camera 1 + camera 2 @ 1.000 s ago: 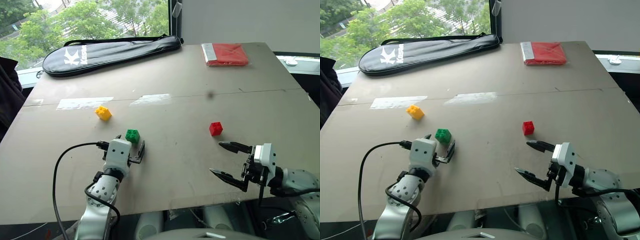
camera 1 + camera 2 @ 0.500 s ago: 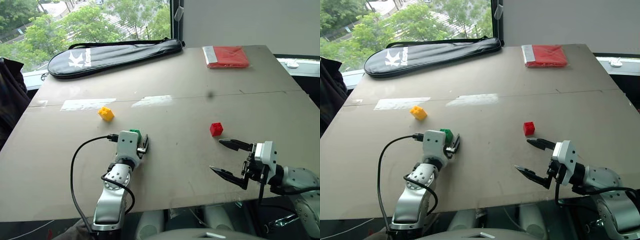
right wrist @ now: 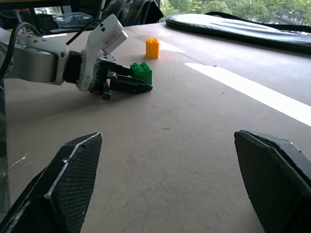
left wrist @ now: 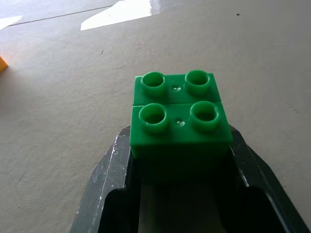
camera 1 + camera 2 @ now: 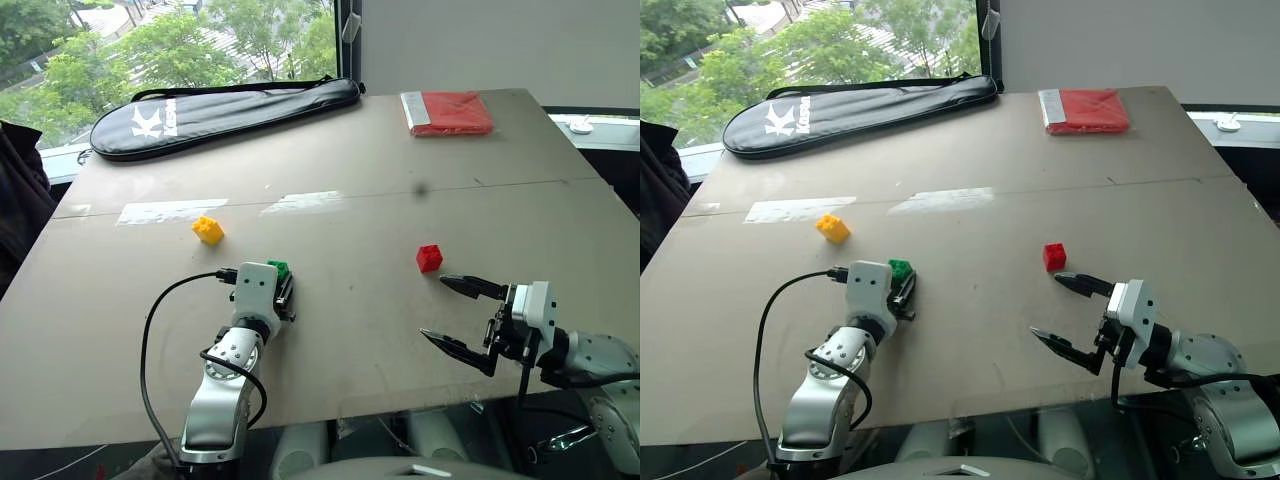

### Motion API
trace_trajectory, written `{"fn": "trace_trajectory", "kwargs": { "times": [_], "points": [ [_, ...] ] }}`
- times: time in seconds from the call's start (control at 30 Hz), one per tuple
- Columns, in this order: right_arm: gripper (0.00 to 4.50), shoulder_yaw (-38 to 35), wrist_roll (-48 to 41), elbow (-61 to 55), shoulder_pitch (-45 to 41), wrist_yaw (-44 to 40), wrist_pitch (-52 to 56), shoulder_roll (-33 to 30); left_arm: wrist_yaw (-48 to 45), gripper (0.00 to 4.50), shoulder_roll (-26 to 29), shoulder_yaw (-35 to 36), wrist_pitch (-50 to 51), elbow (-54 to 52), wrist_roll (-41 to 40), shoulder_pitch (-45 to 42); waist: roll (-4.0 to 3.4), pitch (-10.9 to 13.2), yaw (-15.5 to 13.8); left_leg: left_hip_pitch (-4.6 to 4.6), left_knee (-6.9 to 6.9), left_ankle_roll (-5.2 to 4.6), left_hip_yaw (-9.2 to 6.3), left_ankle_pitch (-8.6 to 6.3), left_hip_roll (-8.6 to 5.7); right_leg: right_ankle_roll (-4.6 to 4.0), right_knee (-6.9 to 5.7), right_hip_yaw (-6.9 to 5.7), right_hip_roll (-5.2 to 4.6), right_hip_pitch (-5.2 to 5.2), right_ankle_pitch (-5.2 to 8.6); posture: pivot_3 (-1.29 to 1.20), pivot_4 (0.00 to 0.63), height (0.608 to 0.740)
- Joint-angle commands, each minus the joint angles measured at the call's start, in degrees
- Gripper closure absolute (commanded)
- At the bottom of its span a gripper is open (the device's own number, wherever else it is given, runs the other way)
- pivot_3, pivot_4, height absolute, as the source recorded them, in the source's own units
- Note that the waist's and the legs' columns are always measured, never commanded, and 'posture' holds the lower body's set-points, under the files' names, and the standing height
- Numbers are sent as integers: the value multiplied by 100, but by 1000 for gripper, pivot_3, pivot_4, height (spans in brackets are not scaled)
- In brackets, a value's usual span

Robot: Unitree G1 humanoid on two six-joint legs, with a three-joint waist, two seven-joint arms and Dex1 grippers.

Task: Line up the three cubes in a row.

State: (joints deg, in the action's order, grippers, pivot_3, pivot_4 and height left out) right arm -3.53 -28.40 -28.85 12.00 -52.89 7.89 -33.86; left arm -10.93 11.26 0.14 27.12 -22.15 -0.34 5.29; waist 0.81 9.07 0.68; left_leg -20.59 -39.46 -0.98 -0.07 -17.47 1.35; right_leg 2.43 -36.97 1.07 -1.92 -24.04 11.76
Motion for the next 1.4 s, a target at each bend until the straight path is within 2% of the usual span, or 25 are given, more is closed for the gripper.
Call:
{"fn": "trace_trajectory", "kwargs": {
  "times": [0.03, 0.17, 0.3, 0.5, 0.67, 0.97, 1.2, 1.4],
  "points": [
    [0, -336, -154, 47, 67, 19, -254, 70, -1418, 3172, 651, -258, -524, 567, -470, -519, -3, 2, -52, -2, -1, 0, -8, 0, 0, -1, 0, -8, 0, -1, 0, 0, 150, 707],
    [0, -499, -188, 259, 168, -78, -453, 104, -2883, 3172, 1157, -686, -1208, 1290, -801, -1290, -1, 5, -98, -17, -2, 1, -11, 1, -4, -1, 12, -10, -2, -4, 0, 0, 150, 707],
    [0, -692, -268, 440, 321, -207, -696, 141, -4190, 3172, 1323, -1230, -1845, 2250, -905, -2271, 7, 11, -132, -37, -2, 0, -2, -1, -5, -2, 25, -4, -3, -12, -1, 0, 150, 707],
    [0, -835, -387, 435, 732, -289, -874, 229, -5222, 3172, 840, -1771, -2668, 4230, -722, -3743, 16, 17, -158, -45, 2, -1, -13, -1, -11, 2, 27, -11, -3, -13, 2, 0, 150, 707],
    [0, -894, -394, 352, 957, -205, -976, 308, -5772, 3172, 375, -1969, -3238, 5518, -588, -4446, 22, 21, -96, -45, 0, -2, -1, -1, -12, 5, 28, 3, -3, -13, 3, 0, 150, 707],
    [0, -952, -378, 182, 1221, -46, -1091, 439, -5562, 3172, -87, -1974, -3923, 7070, -97, -5173, 25, 24, -133, -46, 0, -3, -13, -1, -11, 8, 27, -7, -1, -14, 4, 0, 150, 707],
    [0, -955, -396, 154, 1248, -20, -1099, 443, -5354, 3172, -85, -1882, -4048, 7436, 54, -5312, 25, 24, -132, -45, 0, -3, -14, -1, -11, 8, 25, -7, -1, -14, 4, 0, 150, 707],
    [0, -869, -412, 201, 1099, -68, -1053, 420, -5550, 3172, -18, -1859, -4040, 7416, 75, -5163, 25, 24, -119, -40, 0, -3, -13, -1, -10, 8, 22, -5, 0, -13, 4, 0, 150, 707]
  ]
}}
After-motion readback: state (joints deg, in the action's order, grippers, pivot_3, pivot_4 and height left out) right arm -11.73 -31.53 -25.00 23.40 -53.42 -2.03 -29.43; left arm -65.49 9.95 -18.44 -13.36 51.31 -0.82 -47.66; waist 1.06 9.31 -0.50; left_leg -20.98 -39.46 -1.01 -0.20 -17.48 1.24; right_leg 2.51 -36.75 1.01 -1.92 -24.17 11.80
